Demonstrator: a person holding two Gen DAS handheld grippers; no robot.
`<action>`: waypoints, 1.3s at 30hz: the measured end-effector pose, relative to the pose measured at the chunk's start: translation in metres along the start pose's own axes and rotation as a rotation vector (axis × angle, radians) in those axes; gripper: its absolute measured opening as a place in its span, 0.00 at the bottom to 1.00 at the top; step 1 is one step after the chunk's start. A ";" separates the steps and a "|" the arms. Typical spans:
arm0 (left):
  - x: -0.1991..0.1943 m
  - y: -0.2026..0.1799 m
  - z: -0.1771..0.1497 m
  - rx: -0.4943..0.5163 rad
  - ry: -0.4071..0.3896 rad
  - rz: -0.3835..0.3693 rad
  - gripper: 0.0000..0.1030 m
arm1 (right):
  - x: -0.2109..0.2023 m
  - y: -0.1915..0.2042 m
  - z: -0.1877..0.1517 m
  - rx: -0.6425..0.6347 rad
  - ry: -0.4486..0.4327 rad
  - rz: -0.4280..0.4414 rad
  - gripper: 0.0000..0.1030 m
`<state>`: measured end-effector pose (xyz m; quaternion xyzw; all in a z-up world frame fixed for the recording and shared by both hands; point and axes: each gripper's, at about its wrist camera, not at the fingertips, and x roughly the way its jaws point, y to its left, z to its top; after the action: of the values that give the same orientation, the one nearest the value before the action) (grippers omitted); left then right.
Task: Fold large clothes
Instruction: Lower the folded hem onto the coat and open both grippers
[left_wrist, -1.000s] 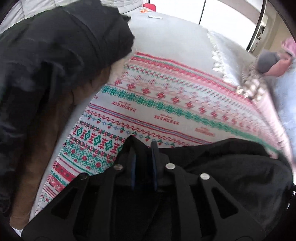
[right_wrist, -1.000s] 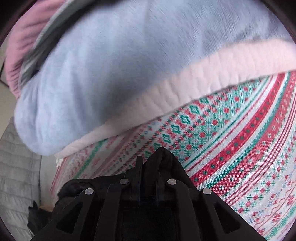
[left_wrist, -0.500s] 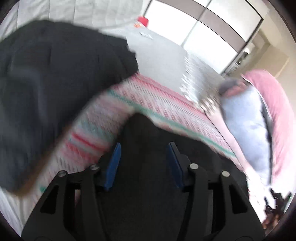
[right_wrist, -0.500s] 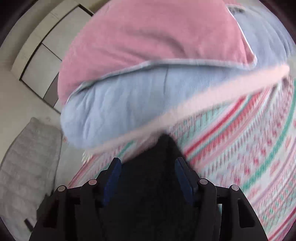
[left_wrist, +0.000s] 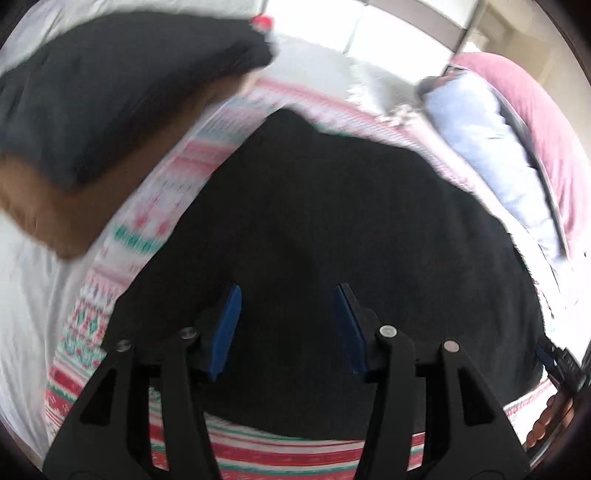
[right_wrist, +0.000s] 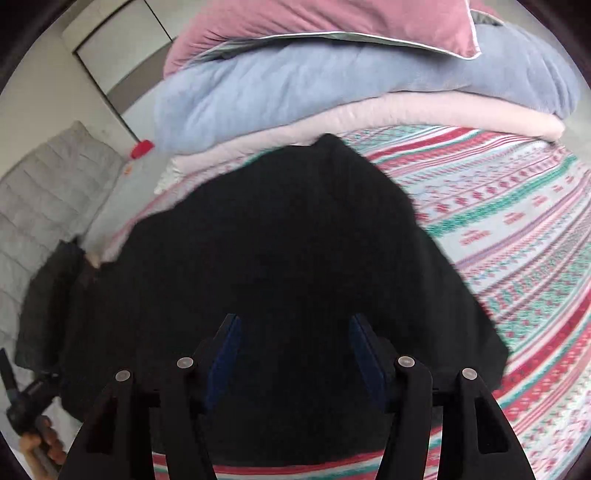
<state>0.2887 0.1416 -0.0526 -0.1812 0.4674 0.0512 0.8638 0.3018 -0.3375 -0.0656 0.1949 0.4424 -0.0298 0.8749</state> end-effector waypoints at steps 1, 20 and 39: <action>0.004 0.010 -0.001 -0.033 0.017 -0.027 0.52 | -0.001 -0.004 -0.001 -0.013 -0.020 -0.036 0.59; -0.005 -0.008 -0.012 0.028 -0.054 0.120 0.49 | 0.024 -0.012 0.010 -0.081 -0.056 -0.216 0.60; 0.035 -0.168 -0.098 0.494 -0.010 -0.011 0.71 | 0.011 0.035 -0.032 -0.109 0.087 0.062 0.72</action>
<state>0.2743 -0.0522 -0.0858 0.0331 0.4605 -0.0683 0.8844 0.2917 -0.2920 -0.0804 0.1616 0.4749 0.0302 0.8646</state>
